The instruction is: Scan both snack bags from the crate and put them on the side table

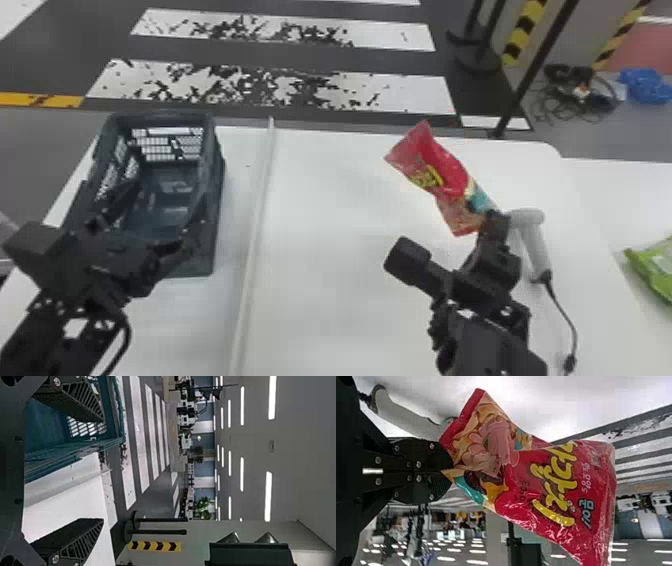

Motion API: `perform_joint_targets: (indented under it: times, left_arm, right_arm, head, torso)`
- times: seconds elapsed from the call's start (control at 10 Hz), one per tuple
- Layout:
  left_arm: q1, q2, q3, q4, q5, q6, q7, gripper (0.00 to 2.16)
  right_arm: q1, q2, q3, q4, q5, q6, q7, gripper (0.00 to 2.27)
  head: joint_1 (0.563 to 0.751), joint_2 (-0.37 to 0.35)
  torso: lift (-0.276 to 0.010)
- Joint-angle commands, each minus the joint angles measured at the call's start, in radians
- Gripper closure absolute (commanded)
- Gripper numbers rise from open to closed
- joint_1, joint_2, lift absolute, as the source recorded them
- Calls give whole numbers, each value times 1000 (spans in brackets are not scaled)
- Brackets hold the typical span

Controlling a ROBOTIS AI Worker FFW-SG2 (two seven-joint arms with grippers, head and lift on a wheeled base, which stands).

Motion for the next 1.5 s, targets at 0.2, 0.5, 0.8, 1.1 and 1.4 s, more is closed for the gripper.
perform_joint_targets:
  times: [0.2,0.5,0.8,1.1,1.4]
  left_arm:
    - [-2,0,3,2,0,3,0,100]
    - [-2,-1,3,2,0,3,0,100]
    - [-3,0,3,2,0,3,0,100]
    - [-5,2,1,2,0,6,2,100]
    - [2,6,4,0,5,3,2,100]
  right_arm:
    - [-23,-35,130,167,156,-72,121,2243]
    - [-17,-41,208,205,214,-54,240,1555]
    - [40,-62,169,15,112,-8,308,-2]
    - [115,-71,-93,-324,-361,-41,411,43]
    - [146,-39,-308,-413,-663,-72,434,63]
  head:
    - [695,-16]
    - [695,17]
    - [695,27]
    - [695,53]
    - [695,95]
  torso:
    - [-87]
    - [-87]
    - [-87]
    - [-87]
    - [-87]
